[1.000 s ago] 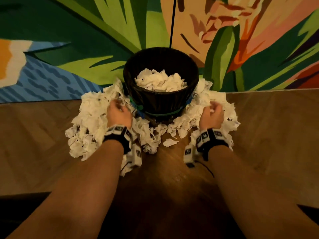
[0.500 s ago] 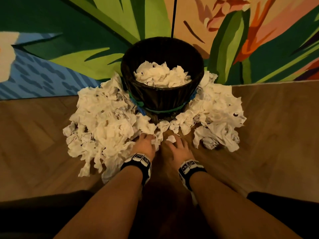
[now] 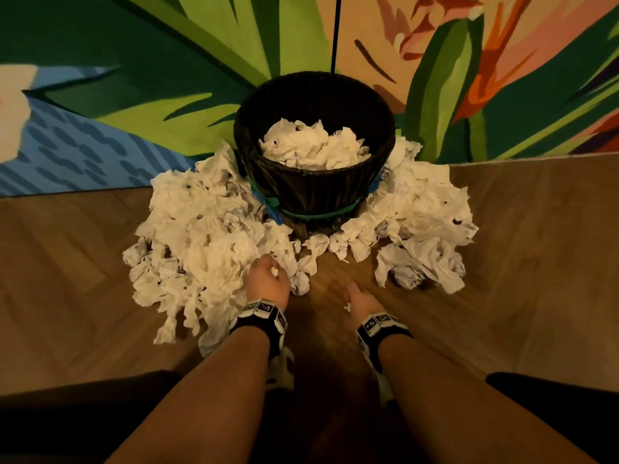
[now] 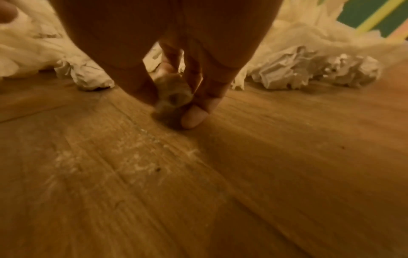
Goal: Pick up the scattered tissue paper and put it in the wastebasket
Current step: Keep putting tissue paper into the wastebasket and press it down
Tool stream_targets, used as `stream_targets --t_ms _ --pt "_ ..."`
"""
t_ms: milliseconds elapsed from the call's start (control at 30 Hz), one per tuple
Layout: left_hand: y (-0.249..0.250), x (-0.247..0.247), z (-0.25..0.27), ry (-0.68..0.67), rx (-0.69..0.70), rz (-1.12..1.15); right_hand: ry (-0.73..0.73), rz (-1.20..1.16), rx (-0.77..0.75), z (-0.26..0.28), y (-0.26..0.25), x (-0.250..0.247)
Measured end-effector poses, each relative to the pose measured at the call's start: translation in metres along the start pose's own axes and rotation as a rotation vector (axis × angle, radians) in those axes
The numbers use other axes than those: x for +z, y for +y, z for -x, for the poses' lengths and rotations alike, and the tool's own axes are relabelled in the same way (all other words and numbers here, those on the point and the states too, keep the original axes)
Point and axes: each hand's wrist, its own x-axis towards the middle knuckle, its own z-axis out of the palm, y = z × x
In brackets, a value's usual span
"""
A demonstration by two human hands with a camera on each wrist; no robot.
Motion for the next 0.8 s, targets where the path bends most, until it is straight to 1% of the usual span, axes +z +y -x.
stream_targets --t_ms 33,67,133,233,267,333,367,433,500,533,600,667,700,733,800 --pt "-0.002 0.0 0.001 -0.011 0.012 -0.058 0.025 -0.079 0.012 0.003 0.003 0.002" --pt "-0.004 0.0 0.002 -0.051 0.017 -0.105 0.046 -0.144 0.031 0.006 0.004 0.002" --pt "-0.009 0.001 0.006 -0.2 0.027 -0.147 0.084 -0.205 0.051 0.009 0.006 0.001" --pt "-0.016 0.005 0.015 -0.497 0.031 -0.282 0.131 -0.226 -0.008 0.011 0.008 0.002" --pt "-0.017 0.007 0.019 -0.564 0.019 -0.338 0.139 -0.22 -0.029 0.012 0.007 0.002" --pt "-0.017 0.009 0.024 -0.628 0.008 -0.382 0.136 -0.206 -0.054 0.01 0.003 0.0" --pt "-0.017 0.011 0.026 -0.643 0.031 -0.365 0.128 -0.202 -0.067 0.008 0.0 0.0" --pt "-0.015 0.012 0.028 -0.673 0.124 -0.326 0.09 -0.175 -0.133 0.004 -0.008 -0.002" --pt "-0.012 0.014 0.028 -0.664 0.197 -0.297 0.021 -0.128 -0.207 0.0 -0.016 0.0" --pt "-0.01 0.014 0.027 -0.625 0.214 -0.269 -0.012 -0.091 -0.235 -0.002 -0.019 0.002" --pt "-0.007 0.015 0.022 -0.497 0.198 -0.233 -0.057 0.018 -0.261 -0.006 -0.023 0.008" --pt "-0.008 0.015 0.015 -0.378 0.19 -0.25 -0.072 0.112 -0.269 -0.008 -0.025 0.013" --pt "-0.008 0.015 0.012 -0.361 0.192 -0.279 -0.069 0.131 -0.268 -0.008 -0.024 0.014" --pt "-0.009 0.016 0.009 -0.379 0.179 -0.322 -0.064 0.132 -0.26 -0.009 -0.022 0.016" --pt "-0.009 0.018 0.006 -0.489 0.138 -0.429 -0.053 0.096 -0.22 -0.01 -0.016 0.017"
